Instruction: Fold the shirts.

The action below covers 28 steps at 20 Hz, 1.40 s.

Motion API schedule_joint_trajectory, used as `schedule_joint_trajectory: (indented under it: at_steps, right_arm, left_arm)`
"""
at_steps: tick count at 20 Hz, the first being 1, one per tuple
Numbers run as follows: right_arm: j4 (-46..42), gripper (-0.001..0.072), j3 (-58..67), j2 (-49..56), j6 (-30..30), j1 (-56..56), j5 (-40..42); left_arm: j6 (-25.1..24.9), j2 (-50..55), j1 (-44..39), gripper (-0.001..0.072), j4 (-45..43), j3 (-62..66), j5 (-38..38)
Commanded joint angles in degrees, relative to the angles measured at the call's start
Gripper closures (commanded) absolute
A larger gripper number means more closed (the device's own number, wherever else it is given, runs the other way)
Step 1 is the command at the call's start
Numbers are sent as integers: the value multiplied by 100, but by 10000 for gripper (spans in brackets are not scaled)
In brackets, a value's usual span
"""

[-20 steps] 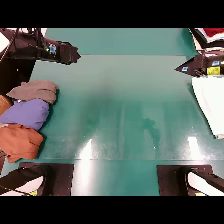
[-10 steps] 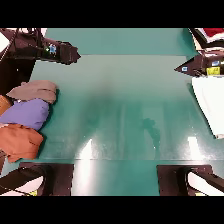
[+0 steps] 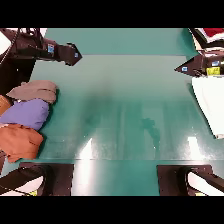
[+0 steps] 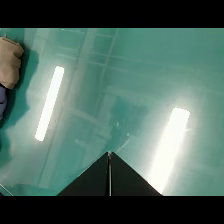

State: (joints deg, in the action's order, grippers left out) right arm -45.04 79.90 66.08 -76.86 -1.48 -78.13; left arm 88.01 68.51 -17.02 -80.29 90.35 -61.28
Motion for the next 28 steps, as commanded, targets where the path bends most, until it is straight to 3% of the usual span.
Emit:
schedule_joint_trajectory:
  at_steps: [1, 8, 11, 17, 18, 19, 20, 25, 28]
  right_arm:
    - [4, 698, -2, -4, -2, -2, 11]
    - [0, 697, -2, -4, -2, -2, 15]
    - [0, 697, -7, -4, -2, -2, 13]
    - [0, 697, -7, -4, -2, -9, 15]
    - [-2, 697, -7, -4, -2, -9, 15]
    - [0, 697, -7, -4, -2, -9, 17]
    - [0, 697, -7, -4, -2, -9, 22]
    - [190, 697, 356, -7, -2, -9, 42]
    - [199, 697, 1121, -7, -2, -9, 146]
  left_arm:
    - [525, 61, 203, 93, -2085, -37, -35]
    - [651, 608, 1978, 92, -2090, -1609, 13]
    - [654, 1025, 2361, 92, -2076, -2197, 496]
    - [656, 1534, 2570, 94, -1952, -2197, 973]
    - [654, 1534, 2570, 168, -1952, -2146, 929]
    - [649, 1532, 2570, 456, -1954, -2070, 852]
    - [643, 1526, 2570, 680, -1956, -1974, 774]
    - [597, 911, 2570, 681, -1952, -957, 208]
    - [197, 15, 2570, 681, -1554, 205, -227]
